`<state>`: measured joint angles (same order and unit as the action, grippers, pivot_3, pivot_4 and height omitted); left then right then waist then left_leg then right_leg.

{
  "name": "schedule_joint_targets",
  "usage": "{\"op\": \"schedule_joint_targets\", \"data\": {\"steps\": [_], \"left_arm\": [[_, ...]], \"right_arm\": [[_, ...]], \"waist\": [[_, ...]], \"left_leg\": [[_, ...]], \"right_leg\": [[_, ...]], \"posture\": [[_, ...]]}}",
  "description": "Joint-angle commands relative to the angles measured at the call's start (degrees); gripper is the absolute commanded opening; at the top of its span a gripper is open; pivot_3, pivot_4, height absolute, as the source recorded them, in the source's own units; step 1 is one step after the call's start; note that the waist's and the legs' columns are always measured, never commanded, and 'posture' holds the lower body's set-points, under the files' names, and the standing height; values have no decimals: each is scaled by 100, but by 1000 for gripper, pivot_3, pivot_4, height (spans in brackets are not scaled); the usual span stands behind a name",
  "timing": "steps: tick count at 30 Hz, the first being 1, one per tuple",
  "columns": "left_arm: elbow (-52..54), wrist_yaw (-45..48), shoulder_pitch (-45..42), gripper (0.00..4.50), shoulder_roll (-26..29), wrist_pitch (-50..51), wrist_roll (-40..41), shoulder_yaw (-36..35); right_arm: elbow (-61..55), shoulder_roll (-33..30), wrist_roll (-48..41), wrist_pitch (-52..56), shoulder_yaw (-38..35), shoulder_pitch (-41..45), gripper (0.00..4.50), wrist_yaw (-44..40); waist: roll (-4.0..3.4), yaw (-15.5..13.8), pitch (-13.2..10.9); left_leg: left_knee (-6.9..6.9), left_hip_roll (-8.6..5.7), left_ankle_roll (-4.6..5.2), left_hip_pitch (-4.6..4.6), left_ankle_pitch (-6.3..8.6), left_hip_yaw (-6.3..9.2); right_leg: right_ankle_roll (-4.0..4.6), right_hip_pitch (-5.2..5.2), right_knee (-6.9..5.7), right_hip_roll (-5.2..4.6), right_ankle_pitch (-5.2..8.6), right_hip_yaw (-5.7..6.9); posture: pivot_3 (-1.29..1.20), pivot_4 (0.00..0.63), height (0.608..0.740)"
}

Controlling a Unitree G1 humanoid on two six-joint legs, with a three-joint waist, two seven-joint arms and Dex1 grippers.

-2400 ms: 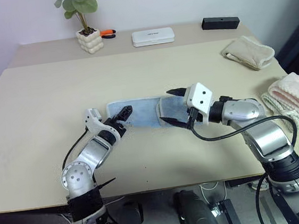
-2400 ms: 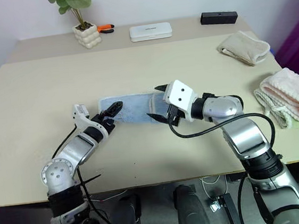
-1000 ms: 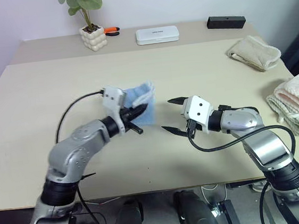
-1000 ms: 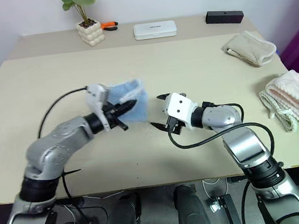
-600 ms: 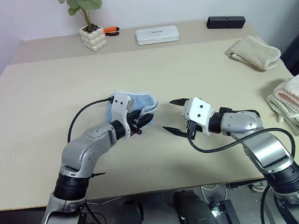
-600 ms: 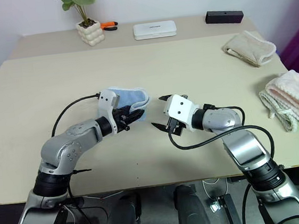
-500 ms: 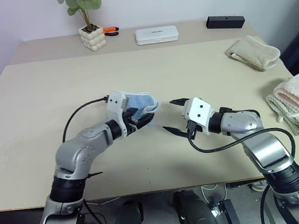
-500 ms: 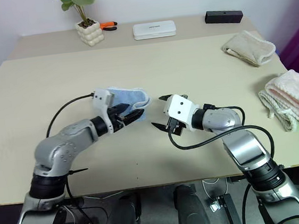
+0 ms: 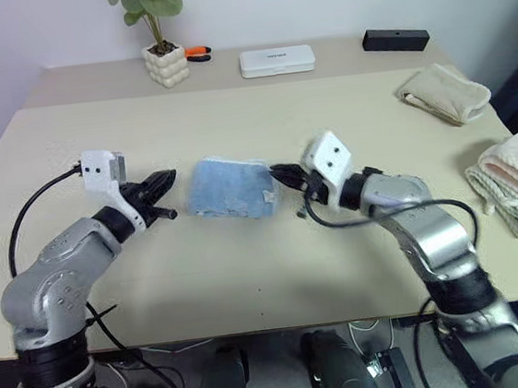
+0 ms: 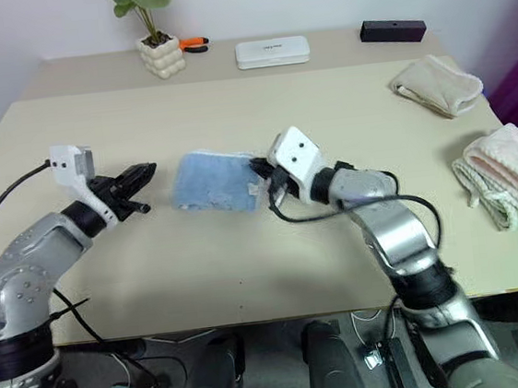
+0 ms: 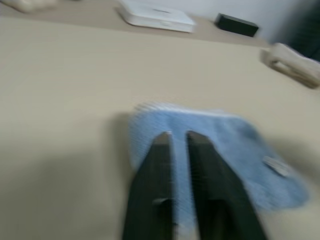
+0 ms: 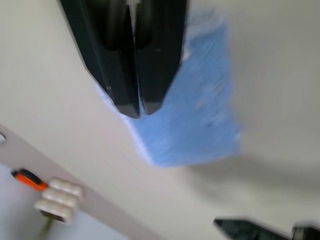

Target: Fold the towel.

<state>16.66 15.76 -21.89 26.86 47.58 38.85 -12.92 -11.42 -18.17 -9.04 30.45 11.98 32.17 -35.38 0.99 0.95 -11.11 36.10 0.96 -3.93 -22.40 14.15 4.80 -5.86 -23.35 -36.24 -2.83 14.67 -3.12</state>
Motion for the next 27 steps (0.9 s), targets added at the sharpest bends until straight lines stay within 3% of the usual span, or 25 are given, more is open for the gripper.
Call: {"op": "schedule_joint_targets", "data": {"steps": [1, 9, 16, 19, 25, 26, 27], "left_arm": [[-495, 131, -202, 564, -312, -545, -516, 551], [-2001, 574, -230, 564, -472, -1292, -1697, 1535], [-1880, 747, 126, 564, -816, -1976, -1562, 1077], [-1311, 836, 386, 509, -850, -2242, -1362, 742], [158, 1616, 1589, 509, -15, -2334, -952, 58], [280, 1761, 1750, 509, 119, -2342, -915, 23], [359, 1853, 1854, 509, 204, -2343, -886, -2]], "right_arm": [[746, 375, 251, -260, 358, 295, 36, 160], [2909, 942, 873, -762, 591, 607, 36, 674], [2449, 825, 820, -880, 405, 280, 36, 510], [1744, 689, 432, -437, 112, 118, 813, 243], [445, 602, -655, 1696, -1119, -206, 3883, 570], [404, 672, -809, 2021, -1258, -197, 4320, 638], [370, 715, -913, 2258, -1346, -184, 4419, 694]], "waist": [[0, 12, 1], [-2, 29, 1], [-10, 27, 10], [-11, 25, 9], [-12, 50, 6], [-12, 45, 6], [-15, 43, 5]], "left_leg": [[-3, 0, 0, -1, 0, 0], [-14, 0, 0, -10, 0, -2], [-6, 1, 0, 8, 0, -2], [-8, 2, 1, 0, 0, -1], [-15, 5, 2, -4, 1, 0], [-15, 5, 2, -3, 1, 0], [-14, 5, 2, -3, 1, -1]], "right_leg": [[-1, -1, 0, 0, 0, 0], [-13, -20, -7, 0, -7, 0], [-13, -1, -12, 0, -6, 0], [-13, -9, -13, -1, -6, 0], [-12, -19, -18, 0, -5, 0], [-11, -18, -17, 0, -5, 0], [-9, -17, -16, 0, -4, 0]], "posture": [[0, 150, 737], [0, 150, 737], [0, 150, 737], [0, 150, 737], [0, 150, 737], [0, 150, 737], [0, 150, 737]]}}
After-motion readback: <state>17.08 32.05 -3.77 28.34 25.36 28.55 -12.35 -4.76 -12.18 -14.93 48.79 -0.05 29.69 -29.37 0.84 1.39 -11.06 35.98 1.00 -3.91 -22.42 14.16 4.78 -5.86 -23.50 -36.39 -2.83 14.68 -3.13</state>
